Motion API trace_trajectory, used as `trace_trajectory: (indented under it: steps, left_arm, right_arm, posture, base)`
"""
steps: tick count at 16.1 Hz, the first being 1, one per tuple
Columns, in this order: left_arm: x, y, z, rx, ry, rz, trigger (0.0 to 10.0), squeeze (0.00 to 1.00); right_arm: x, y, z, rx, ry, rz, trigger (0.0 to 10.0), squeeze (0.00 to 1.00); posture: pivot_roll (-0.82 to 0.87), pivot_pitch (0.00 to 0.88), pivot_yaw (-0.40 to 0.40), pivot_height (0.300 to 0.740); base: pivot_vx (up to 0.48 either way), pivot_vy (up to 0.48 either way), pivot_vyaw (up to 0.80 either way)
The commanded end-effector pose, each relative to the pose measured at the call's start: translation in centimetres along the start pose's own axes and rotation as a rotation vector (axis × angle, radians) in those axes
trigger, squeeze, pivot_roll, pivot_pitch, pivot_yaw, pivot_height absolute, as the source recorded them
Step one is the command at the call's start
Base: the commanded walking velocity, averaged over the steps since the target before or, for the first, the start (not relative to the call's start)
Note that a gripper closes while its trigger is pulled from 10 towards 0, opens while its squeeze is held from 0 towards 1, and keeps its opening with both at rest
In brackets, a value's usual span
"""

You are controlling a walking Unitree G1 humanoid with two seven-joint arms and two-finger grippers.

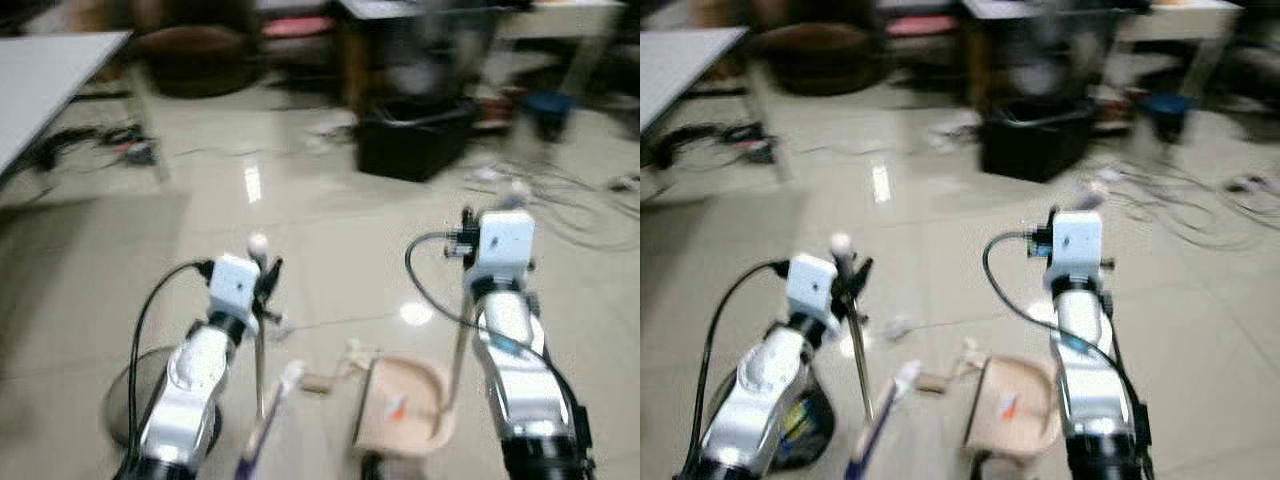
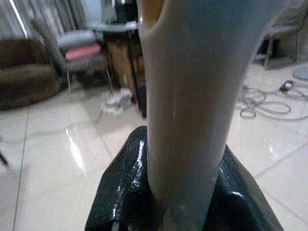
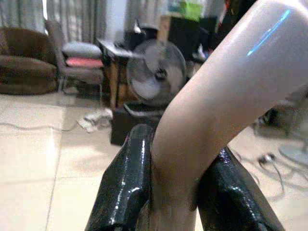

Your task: Sweep floor

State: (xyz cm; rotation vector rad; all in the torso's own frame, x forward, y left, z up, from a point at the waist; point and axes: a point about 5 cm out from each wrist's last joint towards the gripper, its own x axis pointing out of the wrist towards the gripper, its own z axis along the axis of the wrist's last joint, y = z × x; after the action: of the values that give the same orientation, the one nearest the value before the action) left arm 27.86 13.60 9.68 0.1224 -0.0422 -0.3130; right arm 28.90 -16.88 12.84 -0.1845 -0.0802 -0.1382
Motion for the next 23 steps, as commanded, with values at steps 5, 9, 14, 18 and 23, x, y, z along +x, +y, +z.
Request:
trace_trajectory:
  steps: [5,9,14,18,23]
  left_arm:
    - [0.1,0.8,1.3,0.032,-0.086,0.056,10.0,0.00]
    - [0.2,1.4,1.4,0.059,-0.086,0.112,10.0,0.00]
    - [0.1,1.7,1.4,0.053,-0.077,0.151,10.0,0.00]
    - [0.2,1.4,1.3,0.054,-0.074,0.153,10.0,0.00]
    - [0.2,1.4,1.3,0.058,-0.069,0.160,10.0,0.00]
  right_arm:
    - [0.4,-0.3,0.9,0.002,-0.020,0.009,10.0,0.00]
    - [0.3,-0.1,0.5,0.005,-0.011,0.021,10.0,0.00]
    - [0.2,0.4,0.1,0.013,0.005,0.081,10.0,0.00]
    - [0.1,0.4,0.1,0.050,-0.001,0.075,10.0,0.00]
    - [-0.1,0.6,-0.2,0.049,0.004,0.102,10.0,0.00]
  posture:
    - [-0.14,0.000,0.049,0.740]
    - [-0.14,0.000,0.051,0.740]
    - [-0.13,0.000,0.051,0.740]
    - [-0.12,0.000,0.054,0.740]
    - [-0.12,0.000,0.055,0.740]
  base:
    - [0.000,0.000,-0.80]
    - [0.073,0.000,-0.12]
    - [0.341,0.000,0.25]
    - [0.369,0.000,0.38]
    - [0.368,0.000,0.00]
